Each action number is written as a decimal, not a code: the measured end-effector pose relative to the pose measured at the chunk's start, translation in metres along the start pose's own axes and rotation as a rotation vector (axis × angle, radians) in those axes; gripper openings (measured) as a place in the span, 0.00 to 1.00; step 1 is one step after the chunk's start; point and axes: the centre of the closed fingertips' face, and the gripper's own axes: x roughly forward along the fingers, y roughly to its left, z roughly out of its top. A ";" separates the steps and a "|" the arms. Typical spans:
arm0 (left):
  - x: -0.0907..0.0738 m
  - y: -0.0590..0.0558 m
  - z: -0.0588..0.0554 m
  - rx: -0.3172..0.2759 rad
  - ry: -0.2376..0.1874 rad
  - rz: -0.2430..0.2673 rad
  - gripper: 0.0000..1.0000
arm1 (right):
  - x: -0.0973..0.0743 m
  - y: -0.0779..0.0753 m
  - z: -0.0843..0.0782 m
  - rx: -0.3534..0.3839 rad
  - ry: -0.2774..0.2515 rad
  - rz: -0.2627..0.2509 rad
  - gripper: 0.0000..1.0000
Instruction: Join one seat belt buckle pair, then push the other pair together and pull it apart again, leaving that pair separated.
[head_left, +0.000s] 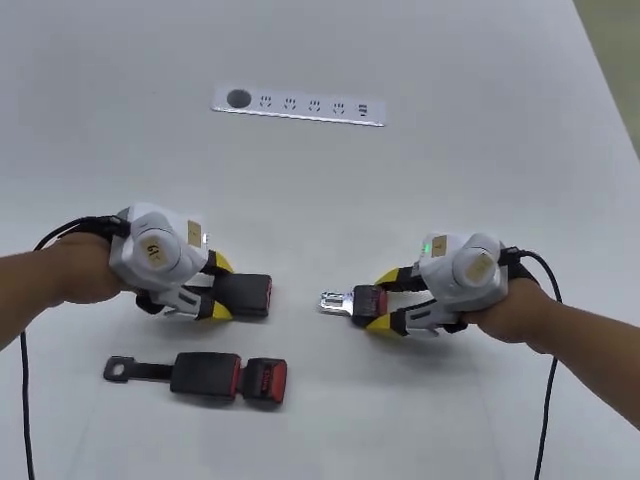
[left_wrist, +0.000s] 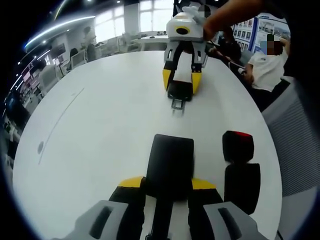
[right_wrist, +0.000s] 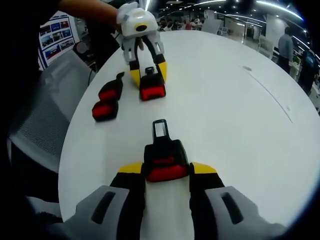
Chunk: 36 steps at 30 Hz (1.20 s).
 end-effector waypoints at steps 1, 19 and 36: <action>0.000 0.000 0.000 -0.003 0.000 0.000 0.34 | 0.002 0.000 0.002 0.001 0.000 0.000 0.32; 0.000 -0.001 0.001 -0.019 0.009 0.005 0.34 | 0.027 0.010 0.034 -0.025 -0.045 0.015 0.32; 0.001 0.000 -0.001 -0.006 0.012 -0.002 0.34 | 0.048 0.016 0.057 -0.036 -0.086 0.024 0.32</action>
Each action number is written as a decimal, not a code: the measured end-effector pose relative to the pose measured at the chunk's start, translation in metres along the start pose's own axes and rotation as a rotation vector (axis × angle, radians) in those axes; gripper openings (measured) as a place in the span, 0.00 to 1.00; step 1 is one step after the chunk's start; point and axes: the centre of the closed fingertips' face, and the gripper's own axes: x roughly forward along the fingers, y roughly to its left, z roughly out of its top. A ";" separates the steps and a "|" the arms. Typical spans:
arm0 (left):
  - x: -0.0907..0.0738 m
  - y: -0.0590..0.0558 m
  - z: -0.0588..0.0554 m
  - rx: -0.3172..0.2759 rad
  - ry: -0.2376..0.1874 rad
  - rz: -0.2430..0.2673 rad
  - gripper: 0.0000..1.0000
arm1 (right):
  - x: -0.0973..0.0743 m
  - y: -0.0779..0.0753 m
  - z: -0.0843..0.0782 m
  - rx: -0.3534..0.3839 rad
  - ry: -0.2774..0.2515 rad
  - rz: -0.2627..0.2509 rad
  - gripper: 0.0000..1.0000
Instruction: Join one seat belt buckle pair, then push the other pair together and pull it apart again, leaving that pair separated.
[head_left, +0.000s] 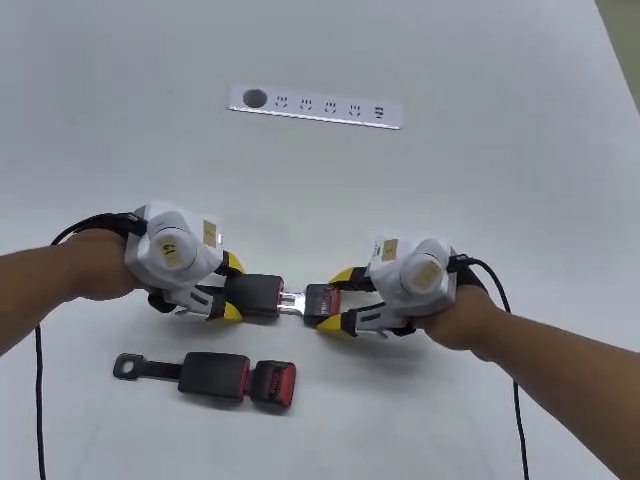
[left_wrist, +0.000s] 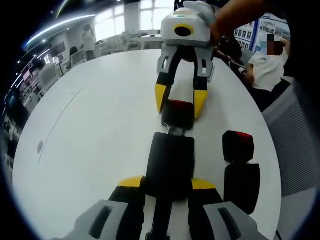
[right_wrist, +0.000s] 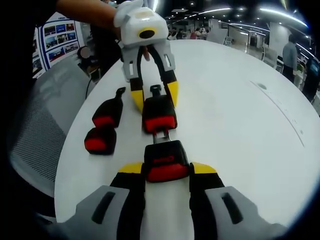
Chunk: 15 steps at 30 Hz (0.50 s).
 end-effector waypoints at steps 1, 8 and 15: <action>0.000 0.000 0.000 0.003 0.002 -0.001 0.34 | 0.002 0.000 0.002 0.003 -0.002 0.000 0.32; 0.000 0.000 -0.001 0.008 0.001 -0.003 0.34 | 0.003 0.001 0.002 0.011 -0.007 -0.005 0.32; 0.000 0.000 0.000 0.023 0.012 -0.008 0.33 | 0.006 0.000 0.006 0.019 -0.011 -0.010 0.32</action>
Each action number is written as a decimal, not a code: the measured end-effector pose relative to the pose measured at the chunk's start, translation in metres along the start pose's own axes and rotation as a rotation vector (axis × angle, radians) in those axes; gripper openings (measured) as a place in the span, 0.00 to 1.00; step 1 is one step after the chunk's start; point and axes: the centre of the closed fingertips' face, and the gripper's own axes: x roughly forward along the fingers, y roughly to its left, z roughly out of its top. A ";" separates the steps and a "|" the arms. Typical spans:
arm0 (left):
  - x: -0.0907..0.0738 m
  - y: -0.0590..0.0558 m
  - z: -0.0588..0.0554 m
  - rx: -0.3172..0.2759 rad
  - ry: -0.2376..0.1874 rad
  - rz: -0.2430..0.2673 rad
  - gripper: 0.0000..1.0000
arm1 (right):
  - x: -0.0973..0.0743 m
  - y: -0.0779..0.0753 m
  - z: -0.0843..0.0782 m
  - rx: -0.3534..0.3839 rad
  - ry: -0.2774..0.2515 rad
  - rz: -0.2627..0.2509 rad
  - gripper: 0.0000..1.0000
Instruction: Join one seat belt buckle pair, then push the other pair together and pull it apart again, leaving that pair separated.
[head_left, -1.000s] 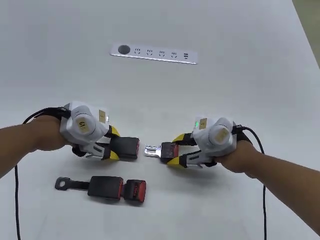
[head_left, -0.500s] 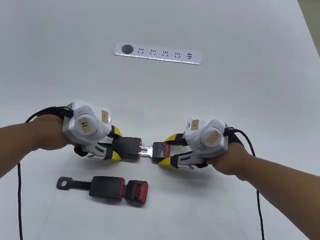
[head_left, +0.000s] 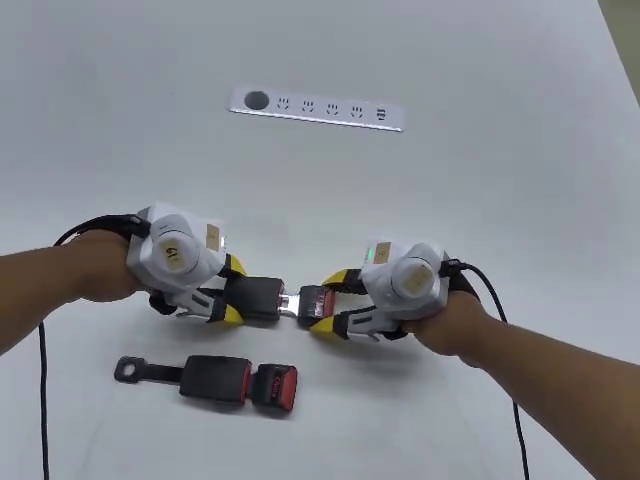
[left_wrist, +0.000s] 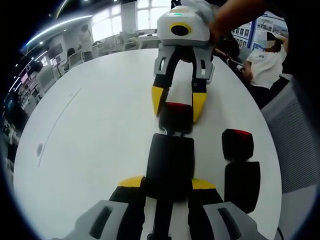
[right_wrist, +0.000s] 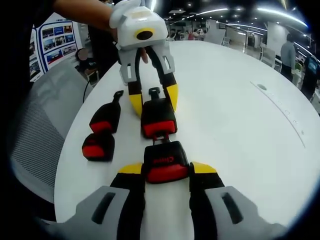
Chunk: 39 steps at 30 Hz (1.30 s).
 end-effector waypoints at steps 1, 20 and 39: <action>0.000 0.000 0.000 0.001 0.001 -0.002 0.33 | 0.000 0.000 0.000 0.000 -0.001 0.000 0.32; 0.000 0.000 -0.001 0.048 0.027 -0.029 0.33 | 0.012 0.000 0.011 0.013 0.000 -0.005 0.32; 0.001 0.001 0.000 0.059 0.036 -0.033 0.33 | 0.015 -0.002 0.012 0.010 0.015 -0.012 0.32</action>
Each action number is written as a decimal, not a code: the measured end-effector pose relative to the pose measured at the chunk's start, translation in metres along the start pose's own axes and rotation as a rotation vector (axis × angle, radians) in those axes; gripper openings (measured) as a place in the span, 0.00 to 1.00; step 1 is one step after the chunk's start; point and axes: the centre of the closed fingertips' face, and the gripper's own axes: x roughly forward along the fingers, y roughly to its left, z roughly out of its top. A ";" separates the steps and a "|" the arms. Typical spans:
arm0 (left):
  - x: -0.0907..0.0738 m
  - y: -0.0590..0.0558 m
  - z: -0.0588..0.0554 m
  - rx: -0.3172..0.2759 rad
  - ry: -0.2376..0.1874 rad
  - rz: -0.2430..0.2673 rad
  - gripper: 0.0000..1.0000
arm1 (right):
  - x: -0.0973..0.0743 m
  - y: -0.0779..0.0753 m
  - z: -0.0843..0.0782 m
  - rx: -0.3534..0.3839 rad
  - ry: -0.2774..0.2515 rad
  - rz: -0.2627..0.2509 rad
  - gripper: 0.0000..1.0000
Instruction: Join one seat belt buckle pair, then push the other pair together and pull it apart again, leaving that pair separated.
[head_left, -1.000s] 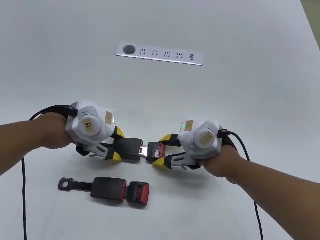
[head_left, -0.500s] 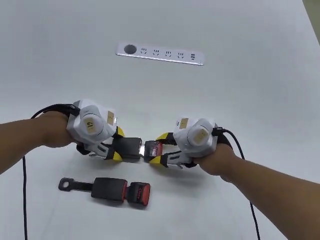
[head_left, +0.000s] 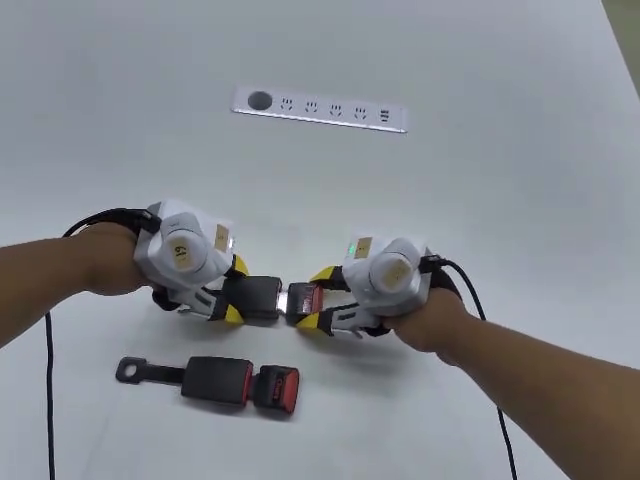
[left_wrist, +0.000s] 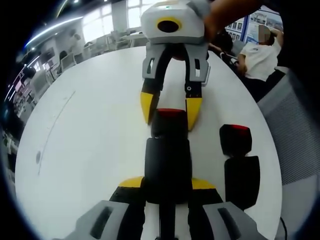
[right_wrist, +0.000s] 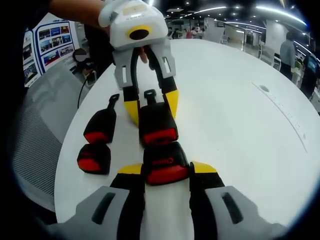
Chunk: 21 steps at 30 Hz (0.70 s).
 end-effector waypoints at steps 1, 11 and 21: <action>0.000 0.000 0.000 0.001 0.001 0.000 0.33 | 0.000 0.000 0.000 -0.001 0.002 0.000 0.32; 0.000 0.000 0.000 0.008 0.003 -0.002 0.33 | 0.001 0.001 0.000 -0.006 0.009 -0.002 0.33; 0.001 0.000 -0.002 0.026 0.024 -0.009 0.33 | 0.002 0.001 -0.001 -0.017 0.026 0.000 0.33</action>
